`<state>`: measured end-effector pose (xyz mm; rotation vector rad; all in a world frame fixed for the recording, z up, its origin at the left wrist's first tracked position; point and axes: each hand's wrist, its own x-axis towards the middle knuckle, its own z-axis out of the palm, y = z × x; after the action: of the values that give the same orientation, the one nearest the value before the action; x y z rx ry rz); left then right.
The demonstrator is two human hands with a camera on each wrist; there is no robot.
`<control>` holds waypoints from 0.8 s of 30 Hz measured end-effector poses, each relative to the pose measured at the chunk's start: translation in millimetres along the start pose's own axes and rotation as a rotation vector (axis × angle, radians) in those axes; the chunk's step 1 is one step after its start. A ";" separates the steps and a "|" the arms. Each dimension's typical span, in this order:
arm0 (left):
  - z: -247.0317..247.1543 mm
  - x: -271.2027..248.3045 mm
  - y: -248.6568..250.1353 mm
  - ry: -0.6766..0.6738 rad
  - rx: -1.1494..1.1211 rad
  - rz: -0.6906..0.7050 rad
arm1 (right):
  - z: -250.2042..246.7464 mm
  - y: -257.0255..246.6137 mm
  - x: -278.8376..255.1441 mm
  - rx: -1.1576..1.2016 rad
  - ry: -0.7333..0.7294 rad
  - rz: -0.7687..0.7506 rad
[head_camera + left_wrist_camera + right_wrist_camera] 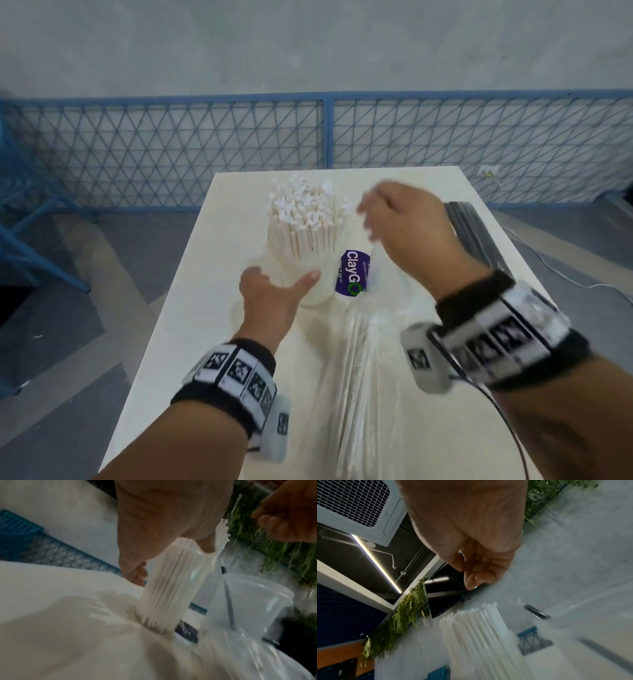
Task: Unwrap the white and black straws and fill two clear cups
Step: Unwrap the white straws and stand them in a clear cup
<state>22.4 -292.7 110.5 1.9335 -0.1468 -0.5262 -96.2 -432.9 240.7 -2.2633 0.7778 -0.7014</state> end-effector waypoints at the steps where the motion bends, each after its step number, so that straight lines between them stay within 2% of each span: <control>1: 3.1 -3.4 -9.5 -0.068 0.095 -0.082 | 0.6 11.1 -16.0 -0.039 -0.128 0.109; 3: 14.3 -11.1 -22.4 -0.304 0.359 -0.172 | 13.8 37.4 -43.9 -0.158 -0.451 0.321; 5: 31.9 -17.8 -32.6 -0.485 0.575 -0.164 | 35.6 67.8 -63.7 -0.338 -0.643 0.400; 7: 44.1 -23.7 -35.0 -0.553 0.726 -0.139 | 55.7 89.2 -77.6 -0.470 -0.654 0.436; 10: 53.5 -31.9 -31.2 -0.596 0.787 -0.050 | 74.1 99.1 -91.0 -0.355 -0.560 0.539; 12: 55.5 -34.2 -26.5 -0.663 0.654 -0.070 | 76.5 97.7 -95.4 -0.319 -0.501 0.526; 15: 43.1 -45.1 -14.5 -0.731 0.174 -0.215 | 67.4 95.8 -97.3 -0.380 -0.398 0.400; 17: 28.5 -47.6 -7.8 -0.760 -0.090 -0.283 | 57.3 91.1 -98.2 -0.261 -0.277 0.297; 21: 5.2 -45.5 0.1 -0.786 -0.382 -0.201 | 32.3 70.8 -96.8 0.182 -0.058 0.174; 24: -2.3 -43.2 4.7 -0.712 -0.436 -0.109 | 8.3 56.1 -86.3 0.211 -0.032 0.089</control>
<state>-14.7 -278.2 128.1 1.2710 -0.3481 -1.2000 -168.8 -406.0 172.3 -2.0329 0.7476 -0.6707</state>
